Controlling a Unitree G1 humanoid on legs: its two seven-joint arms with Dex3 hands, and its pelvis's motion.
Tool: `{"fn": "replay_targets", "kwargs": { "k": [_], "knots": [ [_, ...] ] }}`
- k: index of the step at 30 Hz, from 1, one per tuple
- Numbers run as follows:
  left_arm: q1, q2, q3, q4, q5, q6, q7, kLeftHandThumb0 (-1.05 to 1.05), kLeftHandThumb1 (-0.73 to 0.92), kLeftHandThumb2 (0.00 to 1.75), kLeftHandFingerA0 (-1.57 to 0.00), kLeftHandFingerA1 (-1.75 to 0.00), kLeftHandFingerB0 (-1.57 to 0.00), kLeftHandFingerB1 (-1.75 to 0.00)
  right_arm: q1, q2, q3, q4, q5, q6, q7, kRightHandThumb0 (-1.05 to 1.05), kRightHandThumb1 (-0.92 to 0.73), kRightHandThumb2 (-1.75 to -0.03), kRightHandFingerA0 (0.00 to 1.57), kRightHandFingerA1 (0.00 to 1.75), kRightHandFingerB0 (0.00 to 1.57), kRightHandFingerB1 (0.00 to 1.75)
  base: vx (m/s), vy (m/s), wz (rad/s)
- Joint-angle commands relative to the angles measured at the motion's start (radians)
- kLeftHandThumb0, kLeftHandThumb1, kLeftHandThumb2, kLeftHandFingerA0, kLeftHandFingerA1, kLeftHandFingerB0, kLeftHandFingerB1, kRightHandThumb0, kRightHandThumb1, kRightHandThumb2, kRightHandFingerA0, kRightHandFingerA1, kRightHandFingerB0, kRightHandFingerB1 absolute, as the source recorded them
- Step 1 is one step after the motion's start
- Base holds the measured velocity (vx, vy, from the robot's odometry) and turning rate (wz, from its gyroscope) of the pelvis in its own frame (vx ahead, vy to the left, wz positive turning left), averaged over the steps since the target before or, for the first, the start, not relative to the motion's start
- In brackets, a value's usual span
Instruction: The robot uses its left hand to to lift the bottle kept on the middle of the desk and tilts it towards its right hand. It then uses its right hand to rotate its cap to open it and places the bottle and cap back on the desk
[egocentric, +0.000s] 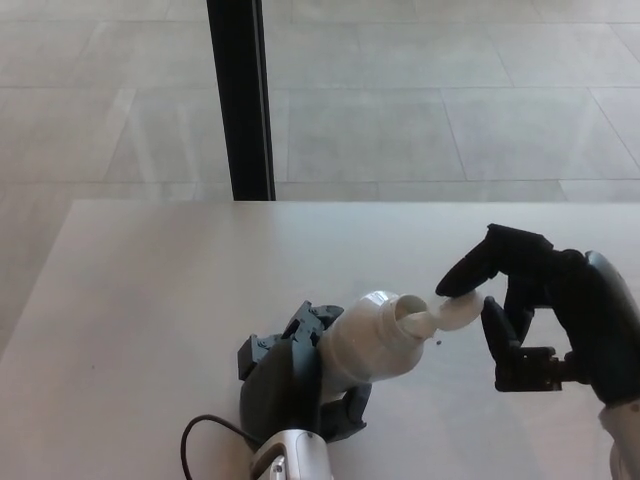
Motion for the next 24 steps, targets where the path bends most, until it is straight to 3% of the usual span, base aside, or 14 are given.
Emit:
{"fn": "replay_targets", "kwargs": {
  "k": [1,5,7,9,10,12,13,14,17,18,19,21,22,24],
  "knots": [
    [0.074,-0.051,0.018,0.054,-0.016,0.11,-0.025,-0.06,0.87,0.73,-0.71,-1.3,-0.45,-0.63,0.024,0.013,-0.026,0.017,-0.002,-0.03,-0.057,-0.17,-0.4,-1.42,1.09,1.54,0.95,1.27,0.0,0.0,0.0],
    [0.078,-0.048,0.028,0.052,-0.02,0.1,-0.025,-0.08,0.83,0.73,-0.68,-1.28,-0.52,-0.72,0.024,0.014,-0.077,0.03,0.038,-0.039,-0.062,-0.11,-0.4,-1.39,1.07,1.51,0.94,1.23,0.0,0.0,0.0],
    [0.078,-0.036,0.03,0.048,-0.01,0.103,-0.024,-0.07,0.82,0.74,-0.66,-1.25,-0.5,-0.69,0.013,-0.009,-0.127,0.062,0.033,-0.052,-0.08,-0.04,-0.48,-1.2,1.23,1.29,1.0,1.08,0.0,0.0,0.0],
    [0.074,-0.028,0.027,0.04,-0.002,0.112,-0.034,-0.08,0.84,0.74,-0.65,-1.11,-0.48,-0.67,0.009,-0.015,-0.152,0.067,0.024,-0.028,-0.079,-0.03,-0.49,-1.21,1.22,1.3,0.99,1.08,0.0,0.0,0.0],
    [0.079,-0.02,0.021,0.037,0.006,0.099,-0.03,-0.08,0.83,0.76,-0.66,-1.09,-0.51,-0.7,0.008,-0.022,-0.165,0.079,0.023,-0.029,-0.081,0.0,-0.38,-1.35,1.03,1.56,0.94,1.19,0.0,0.0,0.0],
    [0.089,-0.012,0.029,0.024,0.007,0.097,-0.026,-0.08,0.85,0.72,-0.74,-1.35,-0.53,-0.74,0.007,-0.05,-0.216,0.165,0.031,-0.071,-0.112,0.04,-0.37,-1.31,1.06,1.52,0.96,1.14,0.0,0.0,0.0],
    [0.092,-0.014,0.035,0.019,0.002,0.101,-0.03,-0.06,0.86,0.73,-0.79,-1.48,-0.52,-0.73,0.008,-0.051,-0.227,0.183,0.031,-0.068,-0.118,0.02,-0.45,-1.16,1.23,1.28,1.0,1.06,0.0,0.0,0.0],
    [0.097,-0.017,0.047,0.014,-0.009,0.102,-0.033,-0.06,0.87,0.68,-0.72,-1.64,-0.54,-0.79,0.011,-0.054,-0.24,0.211,0.024,-0.072,-0.134,0.0,-0.4,-1.27,1.05,1.52,0.96,1.14,0.0,0.0,0.0],
    [0.104,-0.014,0.057,0.012,-0.009,0.105,-0.035,-0.07,0.8,0.77,-0.67,-1.69,-0.58,-0.89,0.015,-0.052,-0.256,0.256,0.025,-0.081,-0.155,0.0,-0.47,-1.23,1.02,1.5,0.95,1.12,0.0,0.0,0.0],
    [0.108,-0.011,0.064,0.01,-0.015,0.101,-0.04,-0.06,0.83,0.73,-0.72,-1.75,-0.59,-1.34,0.012,-0.053,-0.263,0.289,0.026,-0.106,-0.173,-0.03,-0.48,-1.22,1.02,1.5,0.95,1.13,0.0,0.0,0.0],
    [0.106,-0.012,0.073,0.014,-0.019,0.109,-0.042,-0.08,0.86,0.68,-0.77,-1.52,-0.6,-1.09,0.011,-0.05,-0.268,0.315,0.024,-0.114,-0.19,-0.02,-0.48,-1.21,1.02,1.5,0.94,1.13,0.0,0.0,0.0],
    [0.104,-0.003,0.071,0.015,-0.013,0.108,-0.054,-0.09,0.85,0.69,-0.81,-1.55,-0.63,-1.16,0.009,-0.046,-0.265,0.327,0.007,-0.098,-0.205,-0.01,-0.48,-1.19,1.02,1.5,0.94,1.13,0.0,0.0,0.0],
    [0.099,0.002,0.068,0.011,-0.005,0.121,-0.061,-0.08,0.82,0.72,-0.66,-1.27,-0.57,-0.86,0.01,-0.044,-0.258,0.335,-0.001,-0.095,-0.212,-0.03,-0.46,-1.21,1.02,1.5,0.94,1.13,0.0,0.0,0.0],
    [0.094,0.006,0.07,0.013,-0.002,0.127,-0.066,-0.08,0.8,0.74,-0.66,-1.17,-0.55,-0.76,0.018,-0.054,-0.24,0.354,-0.014,-0.097,-0.204,-0.05,-0.44,-1.2,1.01,1.5,0.94,1.13,0.0,0.0,0.0]
  ]
}}
